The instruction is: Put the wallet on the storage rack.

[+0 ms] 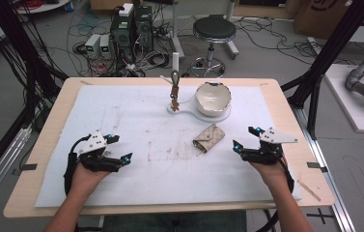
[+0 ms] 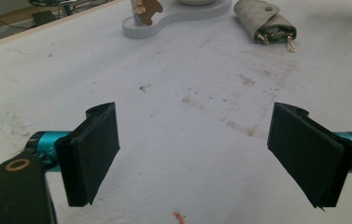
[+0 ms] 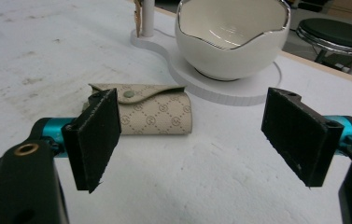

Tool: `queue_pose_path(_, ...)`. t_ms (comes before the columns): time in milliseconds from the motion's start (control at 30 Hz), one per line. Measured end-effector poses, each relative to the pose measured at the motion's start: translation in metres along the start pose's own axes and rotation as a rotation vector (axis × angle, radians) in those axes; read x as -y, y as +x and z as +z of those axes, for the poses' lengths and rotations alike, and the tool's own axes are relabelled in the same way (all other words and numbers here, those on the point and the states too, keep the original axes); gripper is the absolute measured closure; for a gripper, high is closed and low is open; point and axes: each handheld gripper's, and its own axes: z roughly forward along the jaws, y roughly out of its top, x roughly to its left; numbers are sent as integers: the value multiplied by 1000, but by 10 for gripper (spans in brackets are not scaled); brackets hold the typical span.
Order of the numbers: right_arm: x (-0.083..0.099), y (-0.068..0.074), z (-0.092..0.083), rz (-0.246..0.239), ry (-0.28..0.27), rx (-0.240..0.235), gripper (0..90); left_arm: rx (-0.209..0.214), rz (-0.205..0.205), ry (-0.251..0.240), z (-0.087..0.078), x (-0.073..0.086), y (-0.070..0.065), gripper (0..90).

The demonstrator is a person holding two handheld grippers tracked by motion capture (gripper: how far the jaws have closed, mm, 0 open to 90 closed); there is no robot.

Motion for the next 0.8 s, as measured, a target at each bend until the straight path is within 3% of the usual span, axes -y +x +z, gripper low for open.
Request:
queue_pose_path(333,10,-10,-6,12,25,15,202,61,14,0,25,-18,-20,166)
queue_pose_path(500,15,-9,-11,8,39,14,203,109,24,-6,46,-31,-31,162)
queue_pose_path(800,23,-7,-27,6,56,26,203,145,67,26,86,-52,-52,161)
